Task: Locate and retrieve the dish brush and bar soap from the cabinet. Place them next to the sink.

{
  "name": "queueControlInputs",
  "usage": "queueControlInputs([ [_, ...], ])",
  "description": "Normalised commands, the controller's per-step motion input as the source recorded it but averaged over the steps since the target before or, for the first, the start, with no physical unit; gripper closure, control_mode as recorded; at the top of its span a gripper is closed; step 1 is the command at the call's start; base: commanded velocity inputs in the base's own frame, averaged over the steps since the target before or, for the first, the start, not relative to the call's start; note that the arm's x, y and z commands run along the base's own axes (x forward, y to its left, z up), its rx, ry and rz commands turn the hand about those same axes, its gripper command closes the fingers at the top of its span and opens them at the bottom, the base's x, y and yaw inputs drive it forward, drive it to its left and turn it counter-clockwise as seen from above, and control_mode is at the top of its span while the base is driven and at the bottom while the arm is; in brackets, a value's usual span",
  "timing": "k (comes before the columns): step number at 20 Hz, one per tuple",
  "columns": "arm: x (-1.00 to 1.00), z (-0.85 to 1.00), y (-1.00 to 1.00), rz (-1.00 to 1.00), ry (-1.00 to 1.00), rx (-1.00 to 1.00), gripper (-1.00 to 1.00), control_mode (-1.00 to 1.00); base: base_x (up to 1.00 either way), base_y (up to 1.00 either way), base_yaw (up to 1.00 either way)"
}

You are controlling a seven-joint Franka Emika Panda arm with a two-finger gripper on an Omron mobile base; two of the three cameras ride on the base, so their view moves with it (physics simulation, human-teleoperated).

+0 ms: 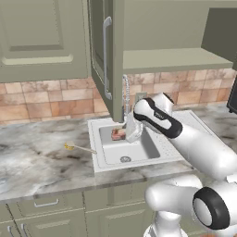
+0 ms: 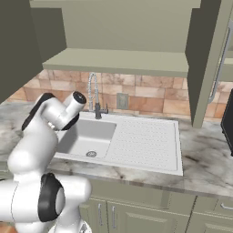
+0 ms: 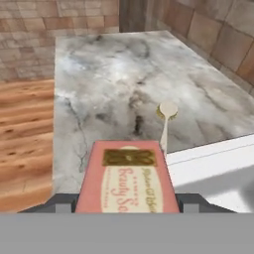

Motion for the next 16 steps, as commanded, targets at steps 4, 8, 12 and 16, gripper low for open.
queueControlInputs([
  [4,0.02,-0.24,0.54,0.24,0.05,-0.02,1.00,-1.00,0.00,0.00,0.00],
  [8,-0.01,-0.22,0.49,0.23,0.06,-0.02,1.00,-1.00,0.00,0.00,0.00],
  [12,0.02,-0.25,0.20,0.12,0.02,0.00,1.00,-1.00,0.00,0.00,0.00],
  [16,0.01,-0.35,0.26,0.09,0.00,0.01,1.00,-1.00,0.00,0.00,0.00],
])
